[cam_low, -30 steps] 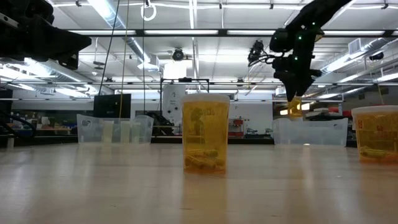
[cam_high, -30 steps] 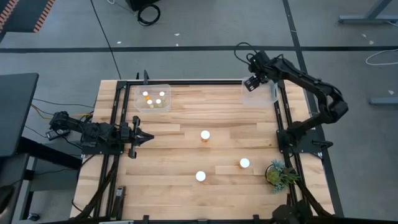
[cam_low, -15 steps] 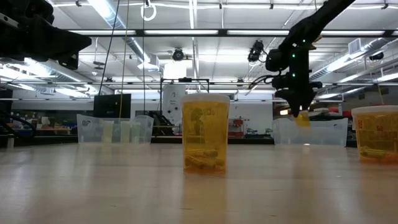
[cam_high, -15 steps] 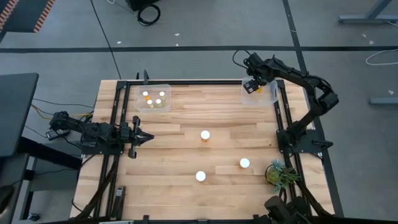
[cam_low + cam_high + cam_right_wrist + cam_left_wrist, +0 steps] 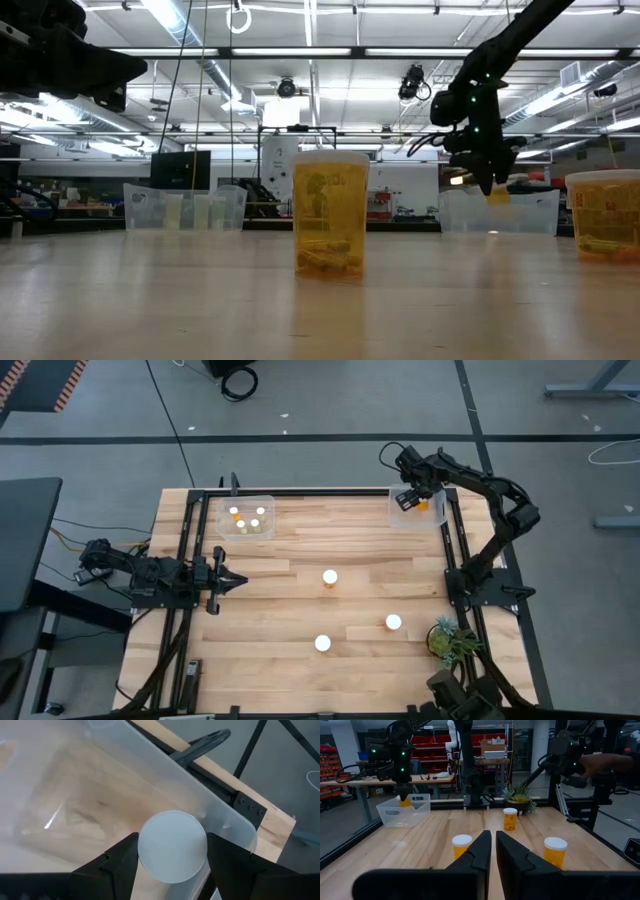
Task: Pick and place medicine bottles into bin by pill shape (circle, oval)
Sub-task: Put the orange capsule bottle into the right transparent bin
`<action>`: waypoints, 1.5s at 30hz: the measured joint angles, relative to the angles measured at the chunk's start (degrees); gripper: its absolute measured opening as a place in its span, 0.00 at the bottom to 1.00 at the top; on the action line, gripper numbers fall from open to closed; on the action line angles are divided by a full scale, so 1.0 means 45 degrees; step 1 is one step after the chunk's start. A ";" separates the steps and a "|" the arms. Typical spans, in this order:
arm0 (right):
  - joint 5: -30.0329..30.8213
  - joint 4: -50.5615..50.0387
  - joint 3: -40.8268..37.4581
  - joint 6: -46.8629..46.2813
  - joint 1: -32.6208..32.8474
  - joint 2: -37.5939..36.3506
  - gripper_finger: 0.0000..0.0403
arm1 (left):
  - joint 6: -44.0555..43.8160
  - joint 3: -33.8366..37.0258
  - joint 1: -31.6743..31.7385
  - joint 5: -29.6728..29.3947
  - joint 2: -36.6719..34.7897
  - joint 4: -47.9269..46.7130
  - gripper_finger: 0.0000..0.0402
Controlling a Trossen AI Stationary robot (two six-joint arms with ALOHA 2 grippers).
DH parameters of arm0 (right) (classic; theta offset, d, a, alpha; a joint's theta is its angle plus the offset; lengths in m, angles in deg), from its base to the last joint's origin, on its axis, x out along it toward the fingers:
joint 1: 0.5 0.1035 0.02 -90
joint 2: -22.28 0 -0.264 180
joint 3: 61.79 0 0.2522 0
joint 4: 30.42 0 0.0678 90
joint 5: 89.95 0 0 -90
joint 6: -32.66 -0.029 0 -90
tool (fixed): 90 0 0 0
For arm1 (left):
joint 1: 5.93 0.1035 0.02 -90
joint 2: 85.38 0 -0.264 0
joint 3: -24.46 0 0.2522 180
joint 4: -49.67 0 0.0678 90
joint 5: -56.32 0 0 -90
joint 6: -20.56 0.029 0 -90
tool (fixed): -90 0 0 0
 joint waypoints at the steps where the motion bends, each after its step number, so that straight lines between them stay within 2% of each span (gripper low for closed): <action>1: -0.0037 -0.0084 0.0000 -0.0042 -0.0002 0.0000 0.56 | 0.0001 0.0000 0.0000 0.0000 0.0000 0.0000 0.09; 12: -0.0948 -0.0203 0.0000 0.0011 0.0003 -0.0003 0.56 | 0.0003 -0.0003 -0.0005 0.0000 0.0000 -0.0003 0.06; 17: -0.2100 0.0085 0.0000 0.0325 0.0095 -0.0005 0.56 | 0.0001 -0.0003 0.0000 0.0000 0.0000 0.0000 0.09; 29: -0.2160 0.1569 0.0000 0.1608 0.1483 -0.0005 0.56 | 0.0002 -0.0003 -0.0002 0.0000 0.0000 -0.0002 0.06; 37: -0.2155 0.1751 0.0000 0.1574 0.1472 -0.0005 0.56 | 0.0003 -0.0003 0.0000 0.0000 0.0000 -0.0001 0.09; 45: -0.2155 0.1738 0.0000 0.1550 0.1446 -0.0005 0.56 | -0.0001 -0.0003 0.0000 0.0000 -0.0004 -0.0003 0.06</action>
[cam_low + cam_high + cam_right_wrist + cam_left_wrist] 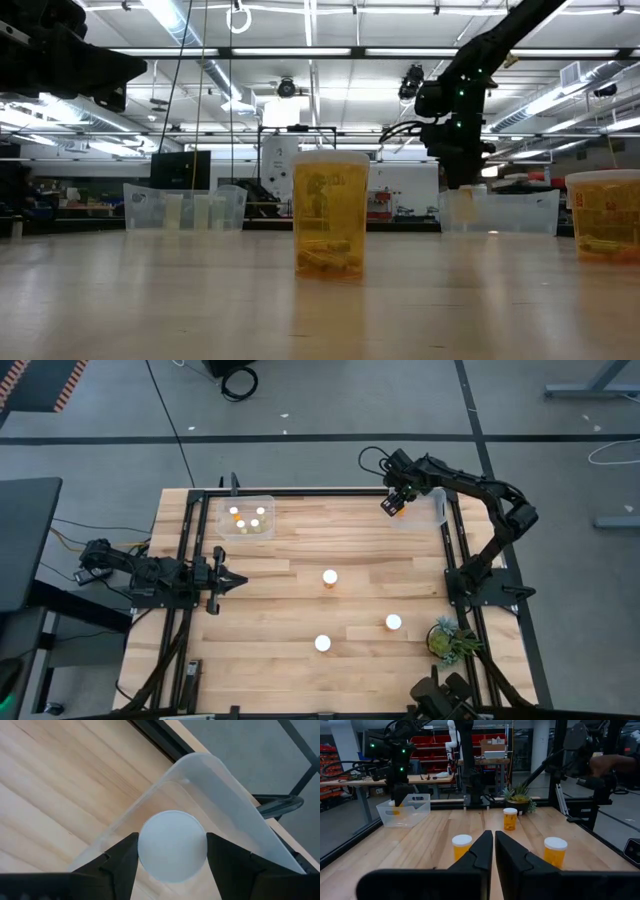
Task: Pick and place medicine bottles into bin by pill shape (circle, oval)
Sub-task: Put the orange capsule bottle into the right transparent bin
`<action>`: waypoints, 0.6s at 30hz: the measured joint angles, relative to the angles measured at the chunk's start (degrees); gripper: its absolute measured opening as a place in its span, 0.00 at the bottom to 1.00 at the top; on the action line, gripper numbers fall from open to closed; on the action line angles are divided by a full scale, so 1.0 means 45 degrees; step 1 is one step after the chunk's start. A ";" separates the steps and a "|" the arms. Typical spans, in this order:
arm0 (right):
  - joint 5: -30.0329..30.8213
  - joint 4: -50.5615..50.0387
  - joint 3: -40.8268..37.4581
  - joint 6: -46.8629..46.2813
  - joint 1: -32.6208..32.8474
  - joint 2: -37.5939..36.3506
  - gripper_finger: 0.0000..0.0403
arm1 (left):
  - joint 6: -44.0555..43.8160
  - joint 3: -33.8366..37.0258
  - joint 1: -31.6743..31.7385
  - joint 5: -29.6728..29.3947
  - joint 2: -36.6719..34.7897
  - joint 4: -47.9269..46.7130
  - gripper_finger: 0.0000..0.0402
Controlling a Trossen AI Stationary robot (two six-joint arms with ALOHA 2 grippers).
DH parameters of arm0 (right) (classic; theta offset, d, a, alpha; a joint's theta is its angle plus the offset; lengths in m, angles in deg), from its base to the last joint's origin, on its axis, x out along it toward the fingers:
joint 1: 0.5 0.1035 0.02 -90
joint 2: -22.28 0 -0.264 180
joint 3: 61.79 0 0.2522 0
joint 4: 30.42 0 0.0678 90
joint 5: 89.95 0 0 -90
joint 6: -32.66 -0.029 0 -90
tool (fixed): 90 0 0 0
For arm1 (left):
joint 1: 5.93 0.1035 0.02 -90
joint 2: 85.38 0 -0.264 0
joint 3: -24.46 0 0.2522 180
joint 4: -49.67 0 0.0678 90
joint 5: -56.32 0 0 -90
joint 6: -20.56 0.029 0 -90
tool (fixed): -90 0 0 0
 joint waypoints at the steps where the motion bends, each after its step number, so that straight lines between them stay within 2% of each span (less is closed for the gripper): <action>1: -0.0002 0.0004 0.0000 0.0000 0.0000 0.0000 0.56 | 0.0001 0.0000 -0.0001 0.0000 0.0004 0.0001 0.06; 12: 0.0000 -0.0006 0.0000 0.0000 0.0000 -0.0005 0.56 | 0.0001 0.0000 -0.0003 0.0000 0.0001 0.0005 0.09; 18: 0.0000 -0.0008 0.0000 0.0039 0.0000 -0.0005 0.56 | 0.0003 0.0000 -0.0001 0.0000 -0.0001 0.0001 0.07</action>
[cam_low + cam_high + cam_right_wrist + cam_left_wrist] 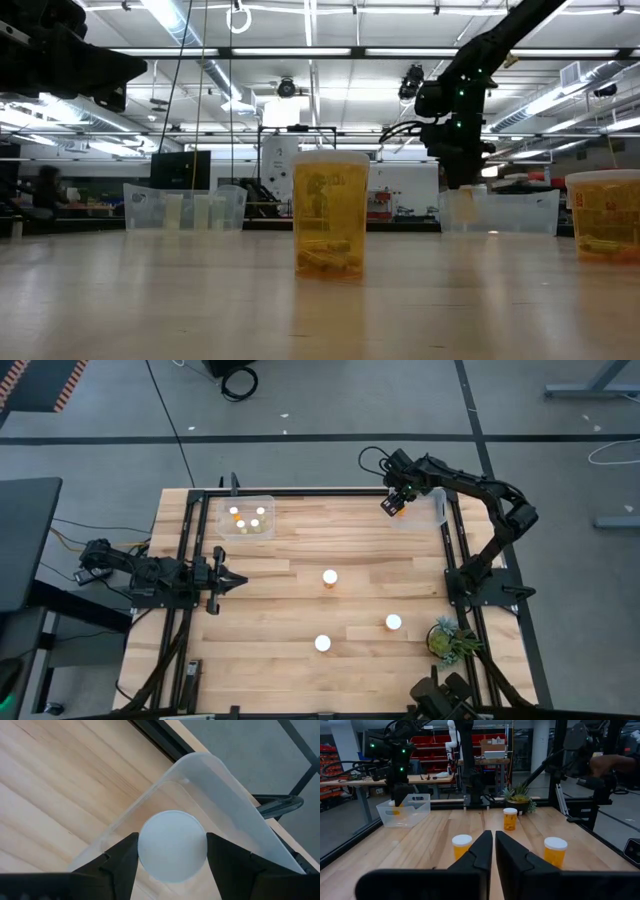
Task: Pick and place medicine bottles into bin by pill shape (circle, oval)
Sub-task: Put the orange capsule bottle into the right transparent bin, then put the top orange capsule bottle into the right transparent bin
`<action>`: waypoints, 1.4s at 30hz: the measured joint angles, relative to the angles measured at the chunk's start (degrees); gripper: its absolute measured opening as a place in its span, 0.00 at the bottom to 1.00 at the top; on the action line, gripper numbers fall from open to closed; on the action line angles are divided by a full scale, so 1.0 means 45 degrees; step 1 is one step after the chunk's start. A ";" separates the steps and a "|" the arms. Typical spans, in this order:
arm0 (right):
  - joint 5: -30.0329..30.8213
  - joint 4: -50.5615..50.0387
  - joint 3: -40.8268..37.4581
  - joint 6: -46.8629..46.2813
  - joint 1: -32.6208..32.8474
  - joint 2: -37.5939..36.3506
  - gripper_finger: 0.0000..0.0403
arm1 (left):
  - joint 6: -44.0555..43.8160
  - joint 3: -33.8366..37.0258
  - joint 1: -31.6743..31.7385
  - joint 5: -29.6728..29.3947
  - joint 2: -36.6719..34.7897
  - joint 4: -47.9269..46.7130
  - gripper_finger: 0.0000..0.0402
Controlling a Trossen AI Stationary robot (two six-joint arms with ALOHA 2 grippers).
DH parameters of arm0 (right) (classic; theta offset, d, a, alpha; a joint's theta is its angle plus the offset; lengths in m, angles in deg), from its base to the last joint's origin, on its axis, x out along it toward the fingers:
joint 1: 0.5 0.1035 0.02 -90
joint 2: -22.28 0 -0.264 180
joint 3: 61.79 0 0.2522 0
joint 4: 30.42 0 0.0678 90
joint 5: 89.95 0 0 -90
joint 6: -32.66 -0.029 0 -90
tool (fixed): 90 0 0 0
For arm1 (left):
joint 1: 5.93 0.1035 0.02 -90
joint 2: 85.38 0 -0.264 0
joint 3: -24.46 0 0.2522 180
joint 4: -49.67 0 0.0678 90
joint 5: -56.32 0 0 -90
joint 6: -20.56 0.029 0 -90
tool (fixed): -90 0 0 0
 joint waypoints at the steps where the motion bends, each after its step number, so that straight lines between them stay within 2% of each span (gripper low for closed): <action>1: 0.0000 -0.0002 0.0000 0.0001 0.0000 0.0000 0.56 | 0.0001 0.0000 -0.0004 0.0000 0.0005 0.0001 0.06; 11: 0.0000 -0.0003 0.0000 0.0092 0.0000 -0.0005 0.68 | 0.0001 0.0000 -0.0004 0.0000 0.0000 0.0000 0.09; 23: 0.0000 0.0111 0.0000 0.0233 0.0004 -0.0005 0.69 | -0.0002 0.0000 -0.0002 0.0000 0.0003 -0.0001 0.06; 29: -0.0019 -0.0025 0.0000 0.0629 0.0092 -0.0094 0.69 | 0.0000 0.0000 -0.0004 0.0000 0.0000 -0.0001 0.08; 42: -0.0275 -0.0599 0.0287 0.0595 0.0486 -0.2492 0.69 | -0.0003 0.0000 -0.0003 0.0000 0.0000 -0.0001 0.06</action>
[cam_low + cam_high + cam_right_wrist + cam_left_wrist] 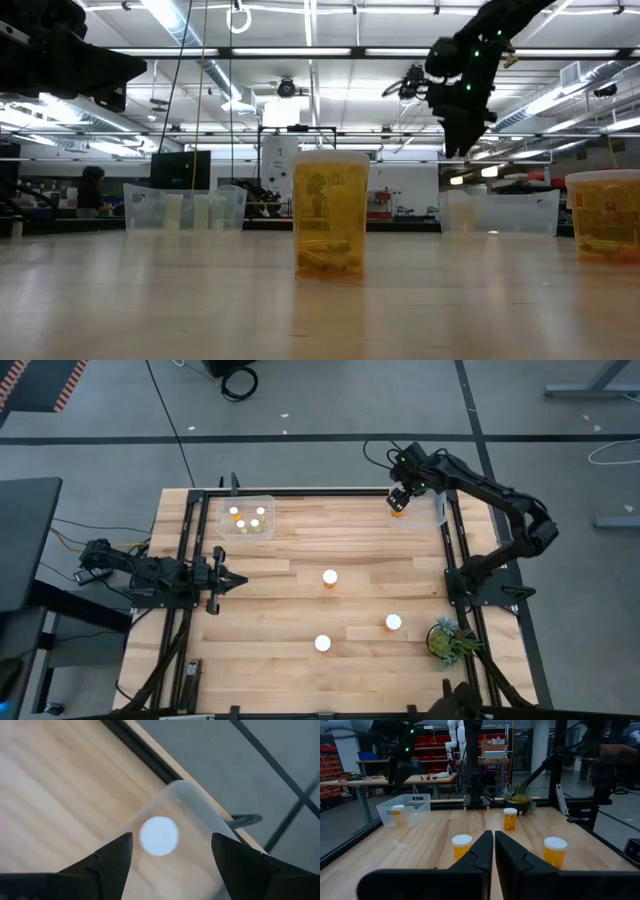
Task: Pick and place medicine bottles into bin by pill shape (circle, oval)
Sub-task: Put the top orange capsule bottle into the right transparent bin
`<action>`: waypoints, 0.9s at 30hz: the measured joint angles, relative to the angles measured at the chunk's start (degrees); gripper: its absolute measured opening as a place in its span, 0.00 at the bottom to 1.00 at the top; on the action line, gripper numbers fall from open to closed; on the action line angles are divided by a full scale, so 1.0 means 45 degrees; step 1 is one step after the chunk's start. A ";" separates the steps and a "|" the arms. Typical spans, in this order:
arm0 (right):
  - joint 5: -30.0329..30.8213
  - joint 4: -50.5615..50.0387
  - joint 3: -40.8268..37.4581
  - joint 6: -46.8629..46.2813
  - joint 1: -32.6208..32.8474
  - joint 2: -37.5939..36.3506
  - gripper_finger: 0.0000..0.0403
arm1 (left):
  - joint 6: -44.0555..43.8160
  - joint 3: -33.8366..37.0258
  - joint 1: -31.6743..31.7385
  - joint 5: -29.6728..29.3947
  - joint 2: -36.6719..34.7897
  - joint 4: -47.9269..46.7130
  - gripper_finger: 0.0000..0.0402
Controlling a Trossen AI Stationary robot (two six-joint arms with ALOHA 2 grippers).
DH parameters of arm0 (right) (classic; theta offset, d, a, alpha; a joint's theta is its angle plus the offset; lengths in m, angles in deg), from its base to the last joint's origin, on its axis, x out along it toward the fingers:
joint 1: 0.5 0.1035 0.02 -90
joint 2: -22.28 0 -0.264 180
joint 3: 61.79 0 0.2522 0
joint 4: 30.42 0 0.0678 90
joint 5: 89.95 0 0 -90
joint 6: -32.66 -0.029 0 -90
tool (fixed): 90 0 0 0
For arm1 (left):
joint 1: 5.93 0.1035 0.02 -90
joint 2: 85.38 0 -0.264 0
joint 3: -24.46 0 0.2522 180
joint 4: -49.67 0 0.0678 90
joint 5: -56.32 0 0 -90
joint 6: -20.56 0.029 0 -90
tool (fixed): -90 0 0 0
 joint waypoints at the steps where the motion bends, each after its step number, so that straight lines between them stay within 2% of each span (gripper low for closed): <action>1: -0.0131 -0.0012 0.0000 0.0015 0.0211 -0.0165 0.69 | 0.0002 0.0000 0.0002 0.0000 0.0000 0.0000 0.06; 13: -0.0391 0.0662 -0.0005 -0.0110 0.3919 -0.0276 0.68 | -0.0002 0.0000 -0.0002 0.0000 0.0000 0.0005 0.08; 20: -0.0386 0.1071 -0.0005 -0.0817 0.5689 -0.0276 0.68 | 0.0000 0.0000 -0.0001 0.0000 0.0000 0.0000 0.06; 27: -0.0382 0.1099 -0.0005 -0.1793 0.7463 -0.0188 0.68 | 0.0001 0.0000 0.0003 0.0000 0.0000 0.0000 0.08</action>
